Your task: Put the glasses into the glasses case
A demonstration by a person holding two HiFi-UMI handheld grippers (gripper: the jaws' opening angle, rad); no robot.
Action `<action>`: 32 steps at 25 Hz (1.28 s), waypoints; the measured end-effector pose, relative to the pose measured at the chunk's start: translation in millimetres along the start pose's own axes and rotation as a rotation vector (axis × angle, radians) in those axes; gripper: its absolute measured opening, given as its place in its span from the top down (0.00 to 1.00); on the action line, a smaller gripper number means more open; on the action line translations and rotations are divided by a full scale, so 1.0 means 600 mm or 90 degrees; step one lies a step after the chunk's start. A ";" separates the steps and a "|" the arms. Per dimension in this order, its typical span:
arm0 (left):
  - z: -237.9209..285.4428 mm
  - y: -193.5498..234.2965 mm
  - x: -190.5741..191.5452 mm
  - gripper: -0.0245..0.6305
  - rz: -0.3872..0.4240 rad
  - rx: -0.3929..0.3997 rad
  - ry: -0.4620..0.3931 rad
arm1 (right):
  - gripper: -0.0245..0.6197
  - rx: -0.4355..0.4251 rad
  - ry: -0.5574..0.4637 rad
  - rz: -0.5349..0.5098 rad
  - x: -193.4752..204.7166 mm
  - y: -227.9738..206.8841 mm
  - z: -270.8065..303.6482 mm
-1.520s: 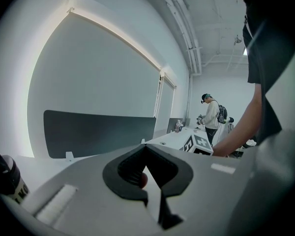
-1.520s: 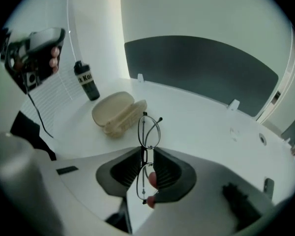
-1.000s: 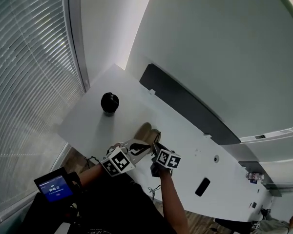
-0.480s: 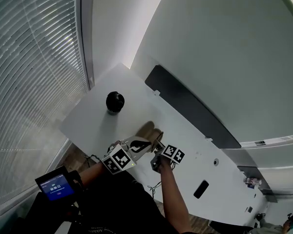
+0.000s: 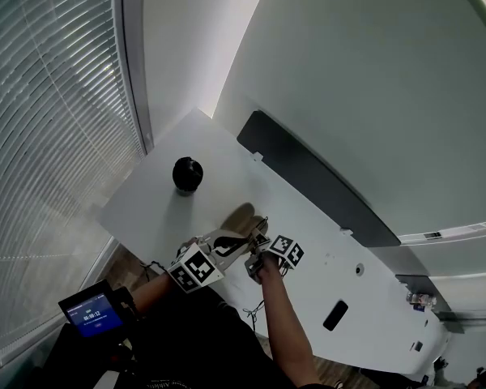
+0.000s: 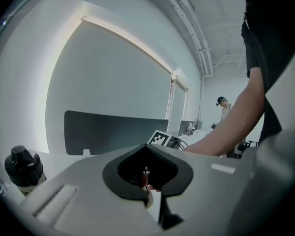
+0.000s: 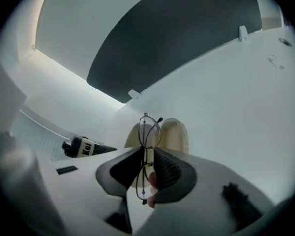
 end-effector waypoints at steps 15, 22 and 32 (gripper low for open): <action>0.001 0.005 -0.007 0.95 0.002 -0.010 0.019 | 0.83 0.264 0.098 -0.153 0.037 -0.098 -0.009; 0.008 -0.001 0.000 0.95 0.004 0.002 0.033 | 0.80 0.261 0.067 -0.203 0.048 -0.118 -0.034; 0.017 -0.019 0.006 0.96 0.016 0.021 0.059 | 0.73 0.257 0.056 -0.299 0.057 -0.100 -0.054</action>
Point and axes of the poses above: the fingertips, and each gripper's own axes: z forward along the fingers, y to its left, x out of its underside, the point moved 7 cm from there along -z, backward along the fingers, and after that the axes turned 11 degrees about y, right-handed, at the moved point
